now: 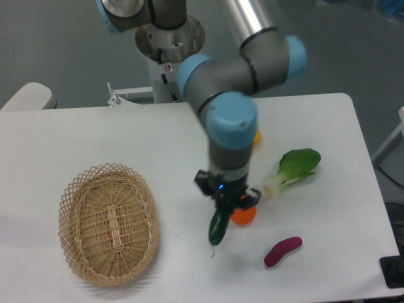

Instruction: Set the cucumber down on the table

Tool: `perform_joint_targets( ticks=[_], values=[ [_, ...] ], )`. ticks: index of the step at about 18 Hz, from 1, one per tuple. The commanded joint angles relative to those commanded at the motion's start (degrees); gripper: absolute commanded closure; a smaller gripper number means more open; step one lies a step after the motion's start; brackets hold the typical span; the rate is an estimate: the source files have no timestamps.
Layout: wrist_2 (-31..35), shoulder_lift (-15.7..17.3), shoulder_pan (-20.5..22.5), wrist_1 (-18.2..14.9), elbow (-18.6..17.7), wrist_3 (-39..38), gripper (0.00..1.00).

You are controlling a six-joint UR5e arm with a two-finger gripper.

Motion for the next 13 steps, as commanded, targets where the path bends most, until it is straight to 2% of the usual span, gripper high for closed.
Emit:
perform_joint_targets(
  ticks=[2, 8, 13],
  values=[
    [0.0, -1.3, -0.6, 0.8, 0.4, -4.2, 0.74],
    [-0.1, -4.6, -1.4, 1.0, -0.3, -9.5, 0.73],
    [0.1, -6.2, -1.5, 2.0, -1.9, -9.2, 0.70]
  ],
)
